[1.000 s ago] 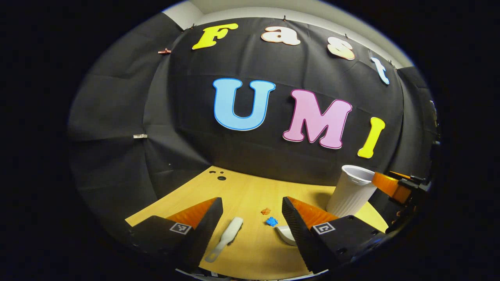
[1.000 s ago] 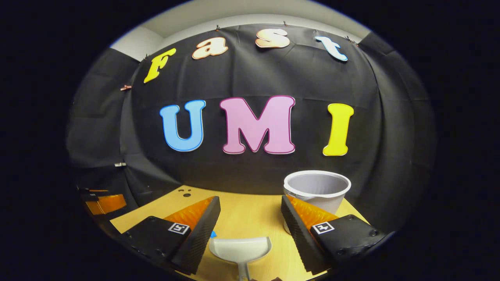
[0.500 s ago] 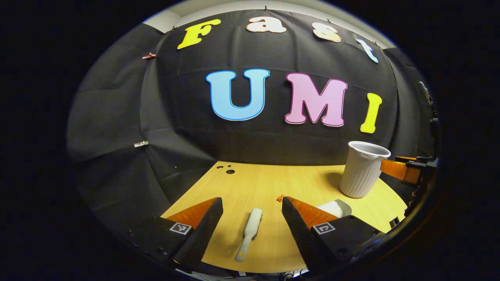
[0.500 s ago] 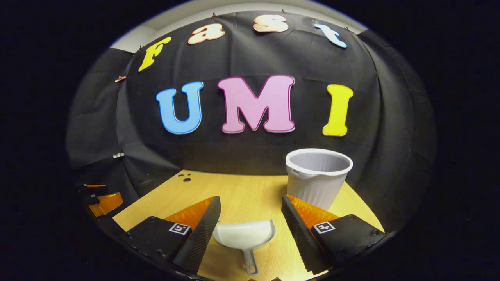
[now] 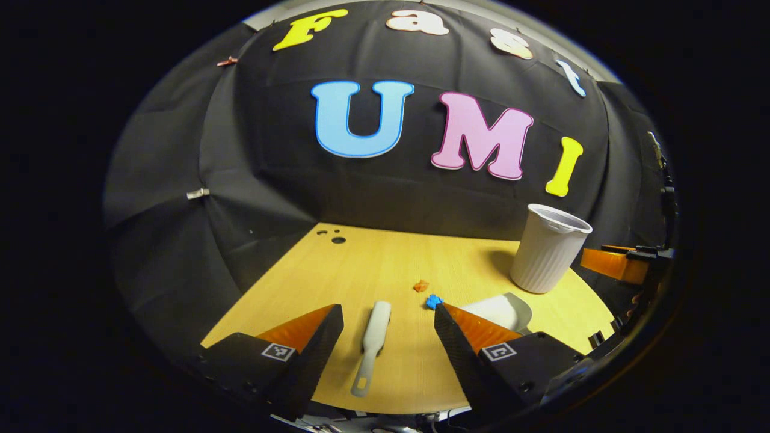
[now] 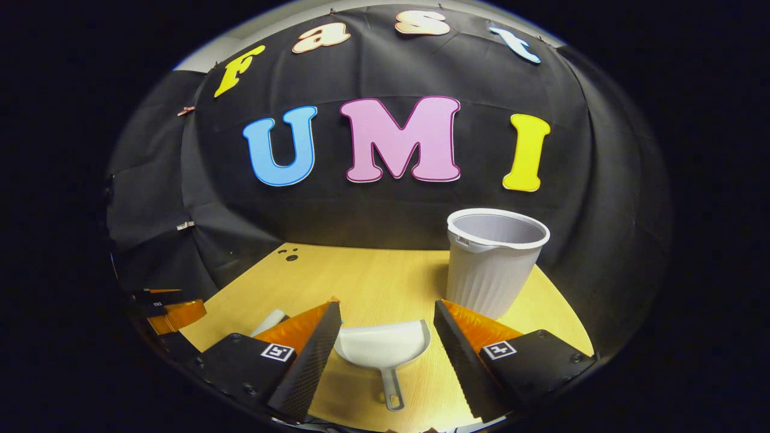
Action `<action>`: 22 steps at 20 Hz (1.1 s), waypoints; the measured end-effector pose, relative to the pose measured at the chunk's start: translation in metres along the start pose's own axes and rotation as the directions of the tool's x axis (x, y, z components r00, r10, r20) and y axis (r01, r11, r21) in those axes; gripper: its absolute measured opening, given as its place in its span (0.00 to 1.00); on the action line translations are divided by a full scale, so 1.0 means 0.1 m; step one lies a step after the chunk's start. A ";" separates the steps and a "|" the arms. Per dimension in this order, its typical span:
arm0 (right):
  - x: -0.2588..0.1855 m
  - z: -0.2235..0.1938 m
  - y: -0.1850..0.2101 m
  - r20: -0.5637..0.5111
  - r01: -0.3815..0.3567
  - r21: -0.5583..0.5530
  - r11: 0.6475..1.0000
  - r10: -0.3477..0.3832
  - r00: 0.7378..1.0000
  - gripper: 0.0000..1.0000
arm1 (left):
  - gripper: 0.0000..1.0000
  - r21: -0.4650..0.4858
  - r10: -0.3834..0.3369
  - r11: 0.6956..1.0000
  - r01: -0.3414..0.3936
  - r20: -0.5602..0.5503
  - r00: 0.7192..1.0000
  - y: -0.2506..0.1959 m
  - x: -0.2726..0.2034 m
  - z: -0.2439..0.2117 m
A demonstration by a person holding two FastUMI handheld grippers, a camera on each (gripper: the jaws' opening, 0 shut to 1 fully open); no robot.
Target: Pick up the small broom and dustpan from the desktop, sweep the trash into the dustpan with the broom, and then empty the trash into the garbage bin.
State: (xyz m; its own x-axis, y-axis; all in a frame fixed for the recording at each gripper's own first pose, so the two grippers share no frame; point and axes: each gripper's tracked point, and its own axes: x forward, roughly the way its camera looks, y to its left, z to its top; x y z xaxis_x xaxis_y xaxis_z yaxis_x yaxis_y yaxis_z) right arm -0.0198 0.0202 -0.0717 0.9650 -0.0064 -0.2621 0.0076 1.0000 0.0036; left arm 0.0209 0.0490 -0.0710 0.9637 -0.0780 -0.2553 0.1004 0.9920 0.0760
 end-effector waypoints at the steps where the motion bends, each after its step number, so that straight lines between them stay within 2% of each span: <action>1: 0.00 -0.03 0.00 -0.008 0.000 -0.005 1.000 0.000 1.000 0.97 | 0.96 0.004 0.012 1.000 -0.012 -0.042 0.999 0.07 0.05 -0.10; 5: -0.02 -0.14 0.01 -0.047 -0.006 -0.025 1.000 0.004 0.999 0.97 | 0.97 0.025 0.016 1.000 -0.012 -0.198 0.980 0.17 0.38 -0.47; 9: -0.10 -0.32 -0.07 -0.099 0.002 -0.029 1.000 -0.005 0.995 0.97 | 0.97 0.069 0.002 0.997 0.025 -0.360 0.933 0.21 0.77 -0.90; 14: -0.30 -0.35 -0.44 -0.089 0.115 -0.005 0.993 -0.116 0.989 0.98 | 0.97 0.117 0.050 0.993 0.016 -0.537 0.842 0.40 1.19 -1.39; 17: -0.42 -0.39 -0.66 -0.101 0.192 0.046 0.980 -0.186 0.977 0.98 | 0.97 0.118 0.057 0.993 0.017 -0.597 0.800 0.42 1.35 -1.57; 18: -0.45 -0.41 -0.72 -0.100 0.213 0.063 0.975 -0.207 0.973 0.98 | 1.00 0.119 0.057 0.993 0.021 -0.614 0.787 0.42 1.37 -1.61; 19: -0.48 -0.40 -0.76 -0.098 0.232 0.078 0.970 -0.225 0.970 0.97 | 0.95 0.126 0.061 0.992 0.025 -0.631 0.773 0.41 1.41 -1.67; 21: -0.50 -0.42 -0.83 -0.103 0.261 0.102 0.960 -0.251 0.963 0.98 | 0.89 0.145 0.071 0.989 0.029 -0.640 0.765 0.41 1.47 -1.74; 22: -0.53 -0.44 -0.83 -0.106 0.270 0.112 0.956 -0.258 0.960 0.98 | 0.86 0.138 0.058 0.990 0.038 -0.628 0.776 0.37 1.49 -1.71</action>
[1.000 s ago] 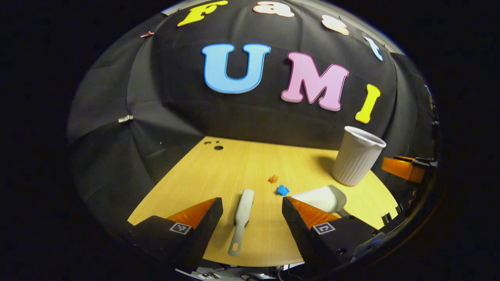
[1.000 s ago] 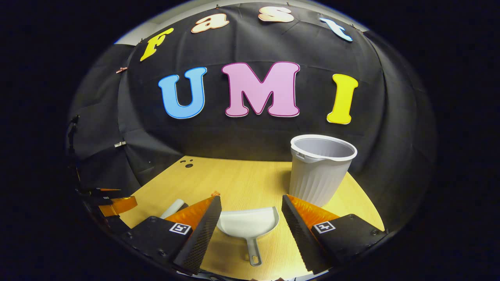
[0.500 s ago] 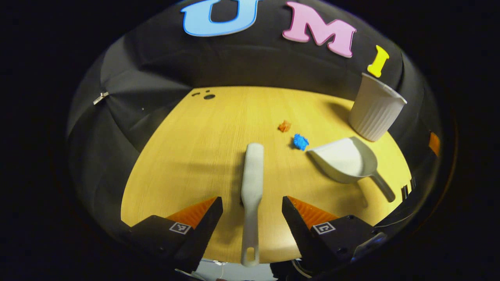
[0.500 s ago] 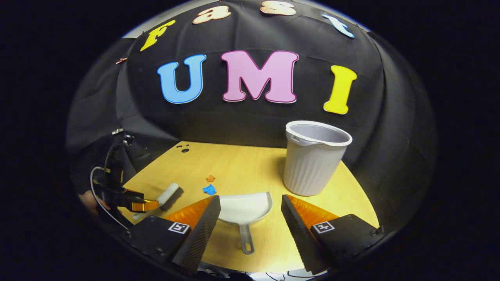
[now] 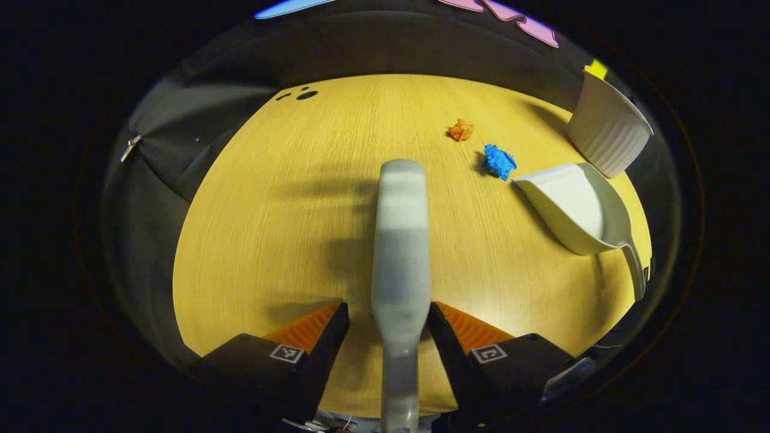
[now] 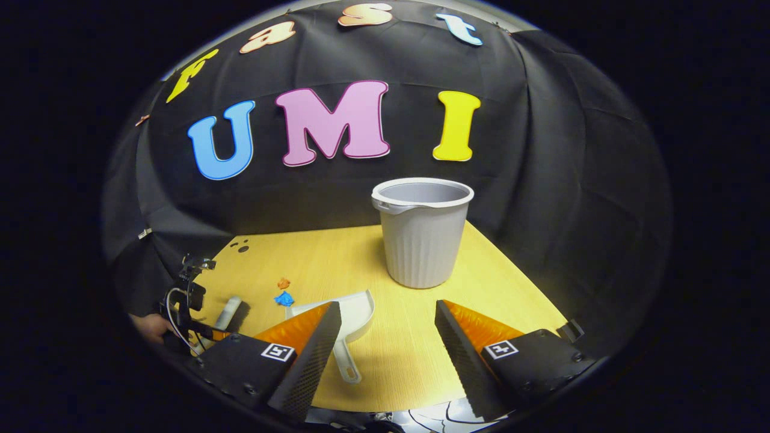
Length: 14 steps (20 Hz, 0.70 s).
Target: Pick up the small broom and dustpan from the desktop, sweep the trash into the dustpan with the broom, and then empty the trash into the garbage bin.
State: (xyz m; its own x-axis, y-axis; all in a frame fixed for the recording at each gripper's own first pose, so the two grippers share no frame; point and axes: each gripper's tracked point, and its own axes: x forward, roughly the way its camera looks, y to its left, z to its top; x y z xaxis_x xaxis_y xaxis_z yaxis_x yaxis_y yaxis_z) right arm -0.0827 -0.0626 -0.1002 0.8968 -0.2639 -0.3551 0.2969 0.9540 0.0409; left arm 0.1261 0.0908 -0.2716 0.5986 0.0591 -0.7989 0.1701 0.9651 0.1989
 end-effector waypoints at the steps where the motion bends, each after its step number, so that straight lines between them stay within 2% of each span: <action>1: -0.02 0.00 -0.01 -0.003 0.003 0.009 1.000 -0.003 1.000 0.99 | 0.81 0.006 -0.002 1.000 0.002 0.002 1.000 -0.03 0.02 0.02; 2: -0.03 -0.03 -0.01 -0.008 0.005 0.017 1.000 -0.005 1.000 0.99 | 0.72 0.008 -0.006 1.000 0.006 -0.004 1.000 -0.05 0.02 0.00; 3: -0.03 -0.05 0.00 -0.016 0.007 0.022 1.000 -0.006 1.000 0.99 | 0.53 0.014 -0.011 1.000 0.011 -0.002 1.000 -0.08 0.06 0.01; 4: -0.03 -0.08 0.00 -0.026 0.004 0.029 1.000 -0.003 1.000 0.99 | 0.50 0.022 -0.011 1.000 0.011 0.004 1.000 -0.08 0.04 0.01; 5: -0.02 -0.10 0.03 -0.037 -0.006 0.037 0.999 0.007 0.999 0.99 | 0.40 0.018 -0.011 1.000 0.011 0.007 1.000 -0.09 0.04 0.00; 6: -0.02 -0.16 0.07 -0.053 -0.015 0.037 0.999 0.017 0.998 0.99 | 0.41 0.008 -0.010 1.000 0.010 0.032 0.999 -0.08 0.03 0.01; 9: 0.05 -0.28 0.20 -0.119 -0.038 0.013 0.999 0.039 0.992 0.99 | 0.33 -0.020 -0.022 1.000 0.025 0.130 0.991 -0.06 0.02 0.03; 14: 0.11 -0.44 0.56 -0.242 -0.117 -0.007 0.993 0.112 0.964 0.99 | 0.28 -0.034 -0.082 0.995 0.092 0.223 0.971 -0.03 -0.12 -0.01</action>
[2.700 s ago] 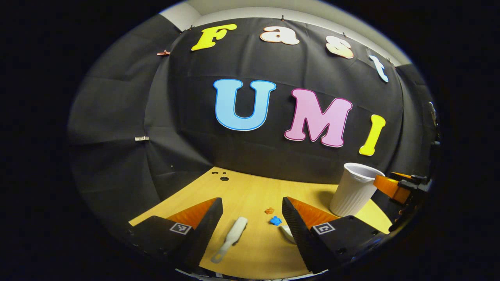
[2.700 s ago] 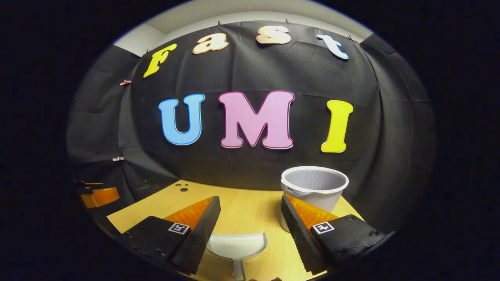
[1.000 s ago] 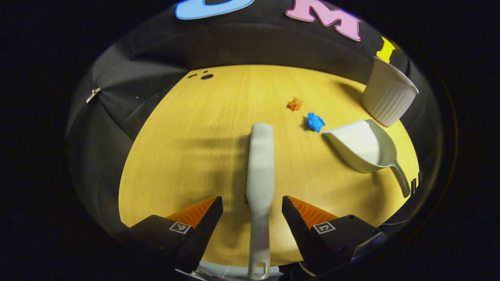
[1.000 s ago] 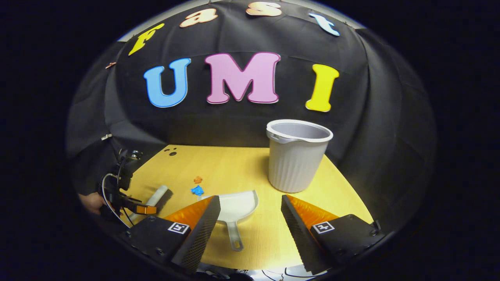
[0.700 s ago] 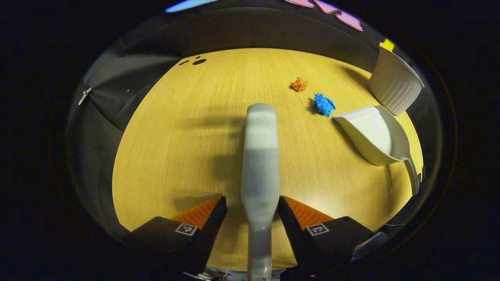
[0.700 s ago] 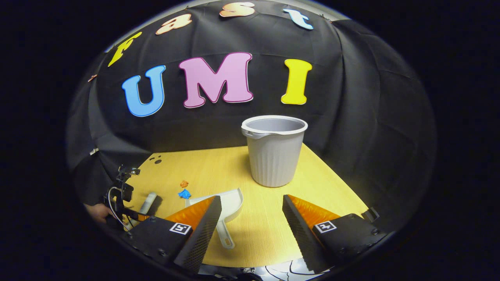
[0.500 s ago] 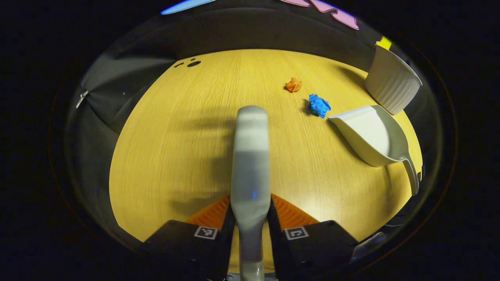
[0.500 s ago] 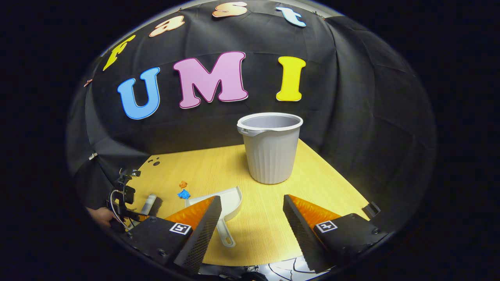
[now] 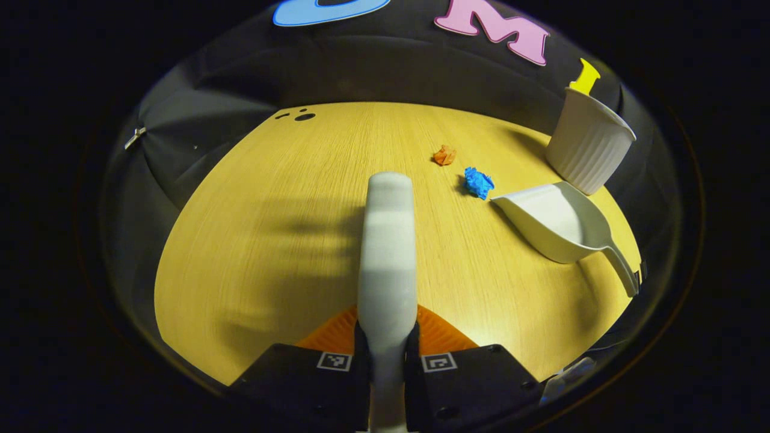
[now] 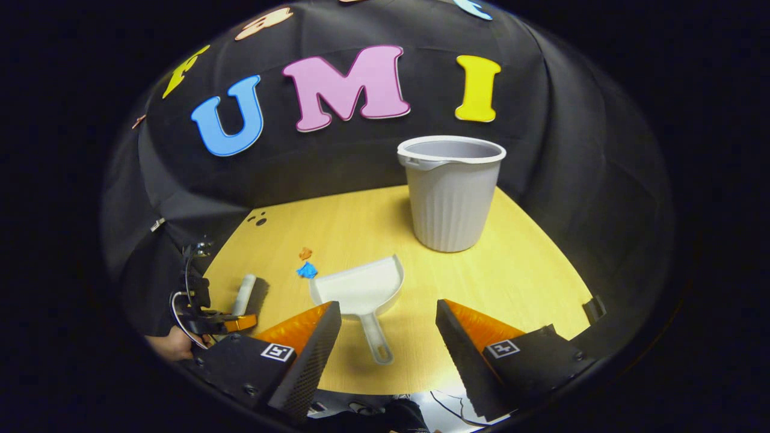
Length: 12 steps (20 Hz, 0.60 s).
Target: Pick up the small broom and dustpan from the desktop, sweep the trash into the dustpan with the broom, and then empty the trash into the garbage bin.
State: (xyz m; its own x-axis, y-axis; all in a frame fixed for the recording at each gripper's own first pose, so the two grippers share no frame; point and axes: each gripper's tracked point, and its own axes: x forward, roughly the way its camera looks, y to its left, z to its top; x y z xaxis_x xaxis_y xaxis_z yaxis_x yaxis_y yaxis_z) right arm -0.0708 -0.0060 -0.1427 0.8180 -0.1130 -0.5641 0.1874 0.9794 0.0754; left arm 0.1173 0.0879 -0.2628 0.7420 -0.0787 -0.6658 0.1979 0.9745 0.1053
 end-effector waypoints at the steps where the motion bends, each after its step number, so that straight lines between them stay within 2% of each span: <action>1: 0.05 -0.02 0.06 -0.021 -0.008 -0.026 1.000 0.008 1.000 0.99 | 0.27 -0.004 -0.001 1.000 0.001 0.020 1.000 0.02 -0.06 0.02; 6: 0.38 -0.17 0.30 -0.131 -0.043 -0.090 0.995 0.031 0.991 0.99 | 0.27 -0.017 -0.012 1.000 0.014 0.090 0.996 0.10 -0.50 0.06; 8: 0.55 -0.37 0.28 -0.214 -0.029 -0.102 0.994 0.006 0.977 0.99 | 0.27 -0.020 -0.005 1.000 0.007 0.103 0.995 0.12 -0.70 0.06; 12: 0.86 -0.74 0.32 -0.340 -0.052 -0.058 0.997 0.029 0.940 0.99 | 0.27 -0.078 0.005 0.997 0.003 0.102 0.995 0.10 -0.98 0.02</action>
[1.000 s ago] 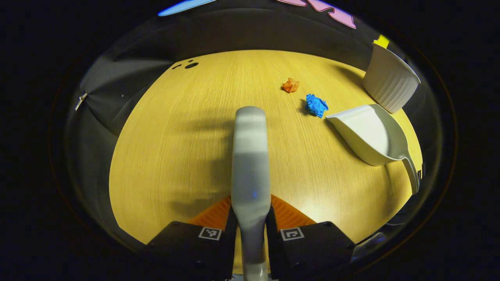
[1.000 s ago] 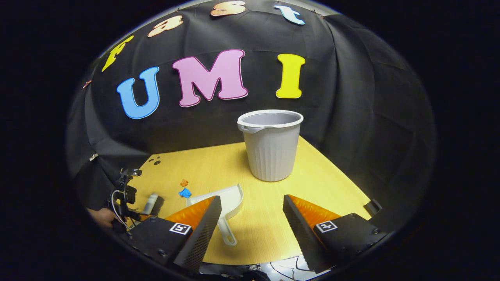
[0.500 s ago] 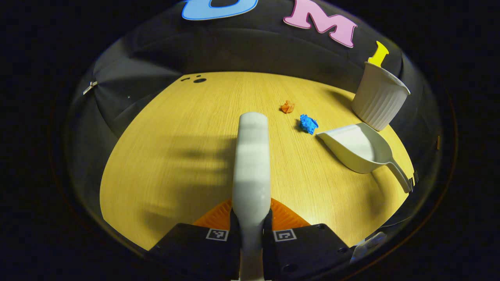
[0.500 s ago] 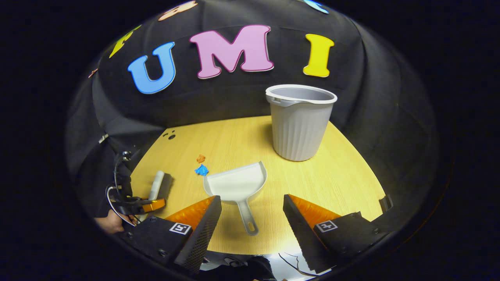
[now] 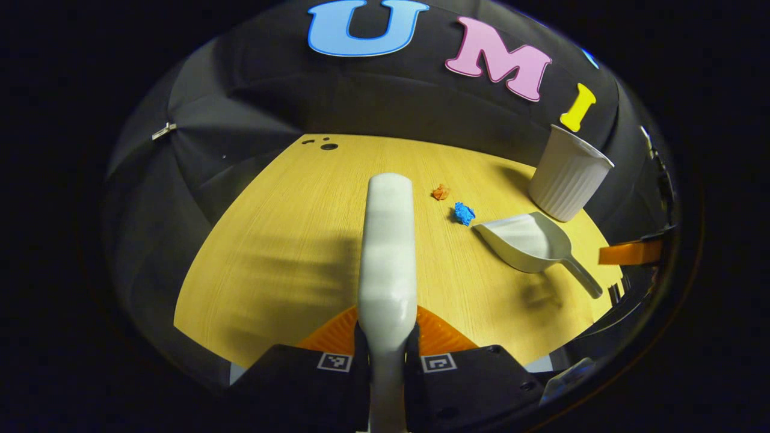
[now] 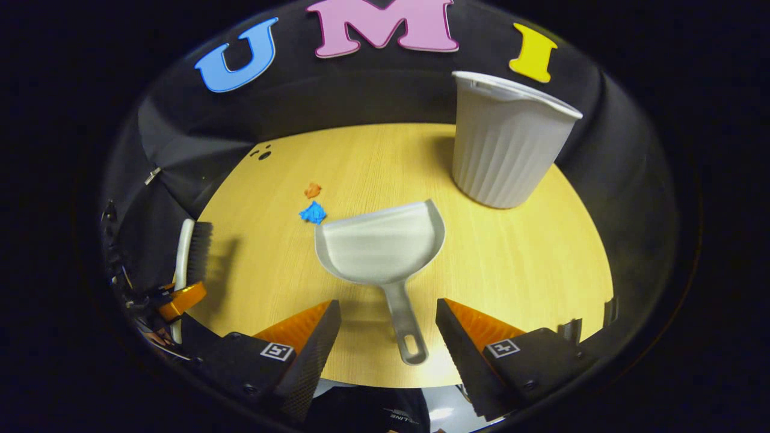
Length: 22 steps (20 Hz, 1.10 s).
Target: Pick up the small broom and dustpan from the desktop, sweep the trash into the dustpan with the broom, and then empty the trash into the garbage bin.
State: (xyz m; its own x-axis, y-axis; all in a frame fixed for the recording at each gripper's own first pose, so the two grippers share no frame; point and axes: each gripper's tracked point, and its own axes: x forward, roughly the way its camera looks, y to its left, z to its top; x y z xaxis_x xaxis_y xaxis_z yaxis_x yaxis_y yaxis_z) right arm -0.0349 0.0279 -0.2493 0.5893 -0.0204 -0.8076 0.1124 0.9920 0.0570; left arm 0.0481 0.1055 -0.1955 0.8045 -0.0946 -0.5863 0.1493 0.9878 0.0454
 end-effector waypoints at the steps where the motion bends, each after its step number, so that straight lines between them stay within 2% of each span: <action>1: 0.10 -0.04 -0.02 -0.022 -0.002 -0.004 1.000 0.002 1.000 1.00 | 0.26 -0.009 0.005 1.000 -0.005 0.000 1.000 0.00 -0.03 0.00; 3: 0.31 -0.13 -0.06 -0.068 -0.003 -0.016 1.000 0.002 0.998 0.99 | 0.27 -0.036 0.020 0.999 -0.021 -0.024 1.000 0.00 -0.06 -0.04; 7: 0.64 -0.36 -0.13 -0.179 -0.012 -0.032 0.999 0.006 0.984 0.99 | 0.26 -0.158 0.032 0.986 -0.044 -0.077 0.997 -0.06 -0.02 -0.08; 12: 0.90 -0.47 -0.12 -0.257 -0.036 -0.073 0.997 0.016 0.966 0.98 | 0.28 -0.173 0.064 0.981 -0.087 -0.134 0.989 -0.12 0.04 -0.07; 14: 0.96 -0.41 -0.09 -0.257 -0.041 -0.083 0.996 0.018 0.966 0.94 | 0.27 -0.167 0.075 0.981 -0.099 -0.147 0.986 -0.17 0.07 -0.06; 15: 0.98 -0.37 -0.12 -0.258 -0.033 -0.094 0.995 0.008 0.966 0.82 | 0.28 -0.163 0.079 0.981 -0.103 -0.149 0.986 -0.20 0.09 -0.03; 19: 1.04 -0.30 -0.16 -0.253 -0.007 -0.096 0.995 -0.017 0.967 0.49 | 0.27 -0.137 0.089 0.984 -0.111 -0.154 0.984 -0.34 0.14 -0.03; 21: 1.05 -0.29 -0.16 -0.247 0.001 -0.062 0.998 -0.016 0.969 0.42 | 0.27 -0.135 0.092 0.984 -0.114 -0.159 0.983 -0.39 0.15 -0.05; 22: 1.07 -0.29 -0.16 -0.243 0.007 -0.053 0.999 -0.019 0.970 0.43 | 0.27 -0.138 0.093 0.984 -0.116 -0.164 0.982 -0.41 0.17 -0.08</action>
State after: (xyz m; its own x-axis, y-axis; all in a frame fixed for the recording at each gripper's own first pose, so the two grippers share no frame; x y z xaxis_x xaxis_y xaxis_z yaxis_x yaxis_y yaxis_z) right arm 0.0032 0.0138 -0.3532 0.3747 -0.0087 -0.9271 0.0742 0.9970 0.0206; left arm 0.0507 0.0646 -0.2141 0.7100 0.0192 -0.7039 -0.0256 0.9997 0.0014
